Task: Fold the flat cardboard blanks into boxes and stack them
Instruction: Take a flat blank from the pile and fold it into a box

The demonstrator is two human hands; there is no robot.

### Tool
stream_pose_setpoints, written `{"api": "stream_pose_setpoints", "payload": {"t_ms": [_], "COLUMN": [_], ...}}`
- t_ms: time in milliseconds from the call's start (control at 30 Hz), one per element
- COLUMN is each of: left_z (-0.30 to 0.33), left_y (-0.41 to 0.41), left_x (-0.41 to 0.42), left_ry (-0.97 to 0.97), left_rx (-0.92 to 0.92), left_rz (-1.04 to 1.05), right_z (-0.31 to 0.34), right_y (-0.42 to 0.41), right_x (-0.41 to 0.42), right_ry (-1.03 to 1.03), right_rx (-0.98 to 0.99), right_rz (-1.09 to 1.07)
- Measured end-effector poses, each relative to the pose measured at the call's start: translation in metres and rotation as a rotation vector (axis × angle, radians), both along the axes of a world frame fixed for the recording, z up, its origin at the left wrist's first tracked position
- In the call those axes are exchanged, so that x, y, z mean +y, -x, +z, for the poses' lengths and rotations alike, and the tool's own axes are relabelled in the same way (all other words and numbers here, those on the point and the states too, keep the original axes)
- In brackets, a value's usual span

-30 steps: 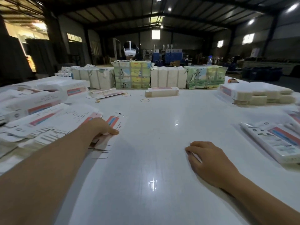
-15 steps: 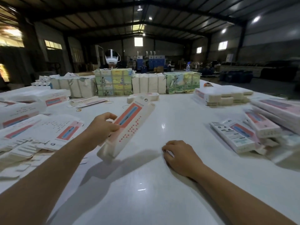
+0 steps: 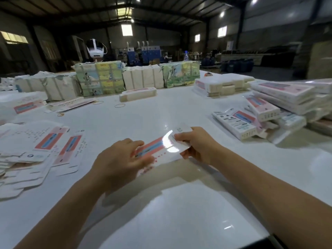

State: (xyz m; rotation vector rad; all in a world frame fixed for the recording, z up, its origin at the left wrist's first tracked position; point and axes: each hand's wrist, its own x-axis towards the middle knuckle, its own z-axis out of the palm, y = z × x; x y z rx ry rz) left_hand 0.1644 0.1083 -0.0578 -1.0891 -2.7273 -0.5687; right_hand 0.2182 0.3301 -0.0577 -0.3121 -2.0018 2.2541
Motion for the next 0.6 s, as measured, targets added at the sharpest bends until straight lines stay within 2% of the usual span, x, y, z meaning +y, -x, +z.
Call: {"api": "stream_pose_setpoints", "payload": {"t_ms": [67, 167, 233, 300, 367, 400, 467, 533, 600], "left_z": [0.0, 0.003, 0.011, 0.019, 0.026, 0.028, 0.028, 0.024, 0.021], "left_y": [-0.008, -0.012, -0.01, -0.006, 0.001, 0.007, 0.019, 0.022, 0.022], "left_x": [0.007, 0.012, 0.01, 0.004, -0.006, -0.011, -0.021, -0.026, -0.026], "left_ry": [0.145, 0.154, 0.027, -0.171, -0.351, -0.389, -0.348, -0.264, -0.293], "left_rx": [0.093, 0.01, -0.147, -0.377, -0.732, -0.928, -1.218, -1.312, -1.206], "left_rz": [-0.061, -0.058, -0.079, -0.149, -0.271, -0.333, -0.425, -0.414, -0.287], "right_z": [0.003, 0.008, 0.012, 0.014, 0.013, 0.013, 0.012, 0.012, 0.01], "right_y": [-0.001, -0.002, -0.003, -0.005, -0.007, -0.007, -0.006, -0.007, -0.009], "right_x": [-0.001, 0.0, 0.006, 0.011, 0.012, 0.011, 0.008, 0.006, 0.006], "right_ry": [0.04, 0.212, 0.335, 0.246, 0.148, 0.145, 0.179, 0.166, 0.044], "right_rx": [0.021, 0.025, 0.085, 0.196, 0.279, 0.294, 0.307, 0.271, 0.211], "right_rz": [-0.001, 0.047, 0.039, 0.032, 0.102, 0.146, 0.179, 0.209, 0.263]}}
